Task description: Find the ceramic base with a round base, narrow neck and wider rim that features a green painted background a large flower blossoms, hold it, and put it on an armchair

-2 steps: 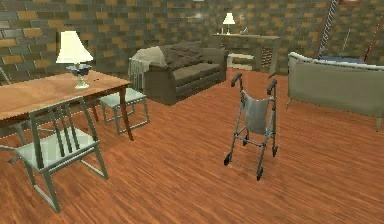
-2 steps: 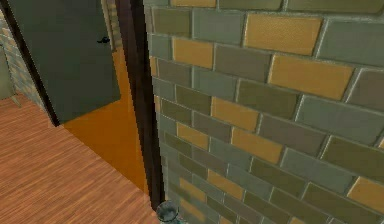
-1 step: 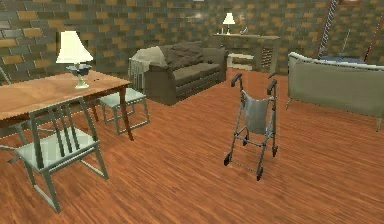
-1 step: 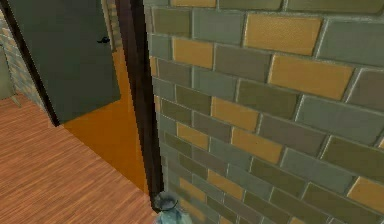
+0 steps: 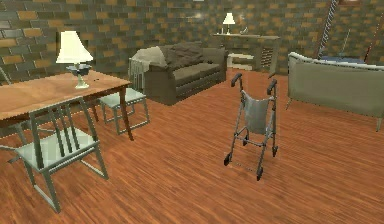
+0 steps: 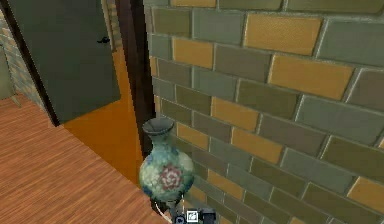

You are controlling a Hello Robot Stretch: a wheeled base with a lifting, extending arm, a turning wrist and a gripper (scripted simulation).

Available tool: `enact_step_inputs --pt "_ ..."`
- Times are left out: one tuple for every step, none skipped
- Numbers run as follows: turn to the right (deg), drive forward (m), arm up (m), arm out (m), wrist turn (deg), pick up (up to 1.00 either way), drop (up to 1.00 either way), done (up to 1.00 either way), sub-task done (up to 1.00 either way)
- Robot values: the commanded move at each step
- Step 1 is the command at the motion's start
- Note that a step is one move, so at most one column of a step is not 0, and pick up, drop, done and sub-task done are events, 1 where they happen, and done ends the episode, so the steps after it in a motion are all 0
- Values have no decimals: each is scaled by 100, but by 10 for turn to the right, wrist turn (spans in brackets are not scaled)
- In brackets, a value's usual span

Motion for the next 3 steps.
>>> enact_step_inputs --pt "0 0 42 0 0 0 0 0 0" --pt "0 0 0 0 -450 0 0 0 0" --pt "0 0 0 0 -450 0 0 0 0"
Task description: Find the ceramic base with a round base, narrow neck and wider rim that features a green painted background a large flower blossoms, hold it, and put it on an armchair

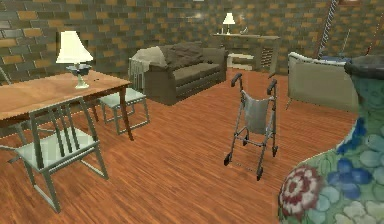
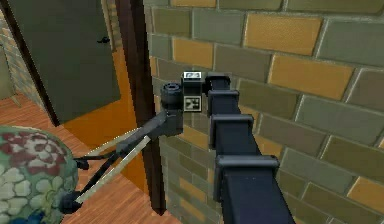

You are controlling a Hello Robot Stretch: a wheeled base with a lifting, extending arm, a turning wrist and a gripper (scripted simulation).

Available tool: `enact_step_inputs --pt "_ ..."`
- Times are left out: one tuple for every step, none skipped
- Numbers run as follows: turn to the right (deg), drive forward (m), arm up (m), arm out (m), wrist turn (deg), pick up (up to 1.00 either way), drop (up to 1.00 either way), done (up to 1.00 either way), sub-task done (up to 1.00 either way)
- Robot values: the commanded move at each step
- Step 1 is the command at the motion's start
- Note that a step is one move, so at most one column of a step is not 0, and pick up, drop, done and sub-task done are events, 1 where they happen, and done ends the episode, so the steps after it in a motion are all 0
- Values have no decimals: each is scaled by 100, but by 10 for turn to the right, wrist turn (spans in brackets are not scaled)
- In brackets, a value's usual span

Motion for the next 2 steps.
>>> enact_step_inputs --pt "0 0 0 0 -210 0 0 0 0" --pt "0 0 0 -22 0 0 0 0 0"
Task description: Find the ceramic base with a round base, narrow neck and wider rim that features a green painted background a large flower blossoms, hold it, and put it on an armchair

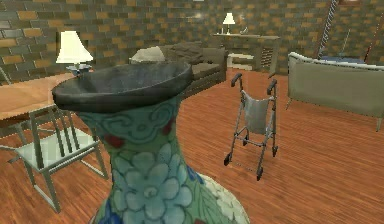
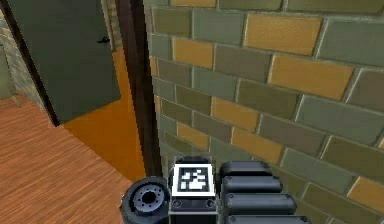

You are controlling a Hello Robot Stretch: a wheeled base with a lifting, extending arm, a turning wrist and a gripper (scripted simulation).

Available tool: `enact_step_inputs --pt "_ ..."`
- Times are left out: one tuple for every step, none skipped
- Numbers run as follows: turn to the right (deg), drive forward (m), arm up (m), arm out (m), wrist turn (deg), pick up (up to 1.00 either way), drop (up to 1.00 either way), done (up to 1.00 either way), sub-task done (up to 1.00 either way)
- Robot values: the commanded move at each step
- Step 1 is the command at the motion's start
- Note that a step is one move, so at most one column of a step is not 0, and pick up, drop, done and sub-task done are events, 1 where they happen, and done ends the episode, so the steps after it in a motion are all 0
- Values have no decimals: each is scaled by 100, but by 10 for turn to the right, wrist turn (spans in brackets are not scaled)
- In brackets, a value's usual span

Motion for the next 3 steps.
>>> enact_step_inputs --pt "270 0 0 0 0 0 0 0 0" --pt "0 90 0 0 0 0 0 0 0" --pt "90 0 0 0 0 0 0 0 0"
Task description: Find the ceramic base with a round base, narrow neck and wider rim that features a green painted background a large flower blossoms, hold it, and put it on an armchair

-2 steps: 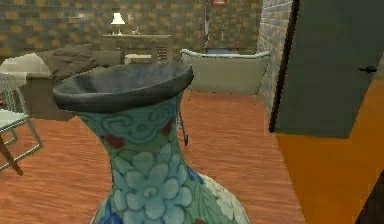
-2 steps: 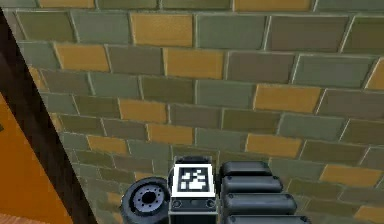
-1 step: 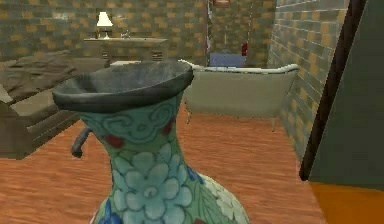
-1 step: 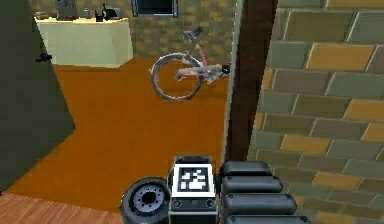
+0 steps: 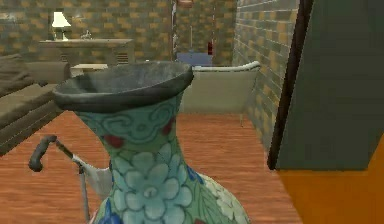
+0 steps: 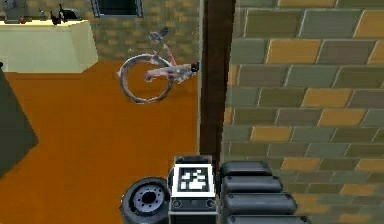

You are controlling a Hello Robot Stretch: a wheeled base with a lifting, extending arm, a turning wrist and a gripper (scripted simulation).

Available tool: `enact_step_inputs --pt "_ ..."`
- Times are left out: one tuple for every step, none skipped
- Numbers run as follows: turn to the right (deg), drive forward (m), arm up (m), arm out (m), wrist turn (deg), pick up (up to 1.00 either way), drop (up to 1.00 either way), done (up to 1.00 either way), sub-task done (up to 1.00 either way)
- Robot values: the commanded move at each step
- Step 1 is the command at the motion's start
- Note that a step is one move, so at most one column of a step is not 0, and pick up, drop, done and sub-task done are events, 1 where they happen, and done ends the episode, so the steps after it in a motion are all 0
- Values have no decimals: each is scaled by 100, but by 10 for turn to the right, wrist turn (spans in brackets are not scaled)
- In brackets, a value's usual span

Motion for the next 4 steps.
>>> enact_step_inputs --pt "0 45 0 0 0 0 0 0 0" --pt "0 75 0 0 0 0 0 0 0" --pt "30 0 0 0 0 0 0 0 0" --pt "0 45 0 0 0 0 0 0 0"
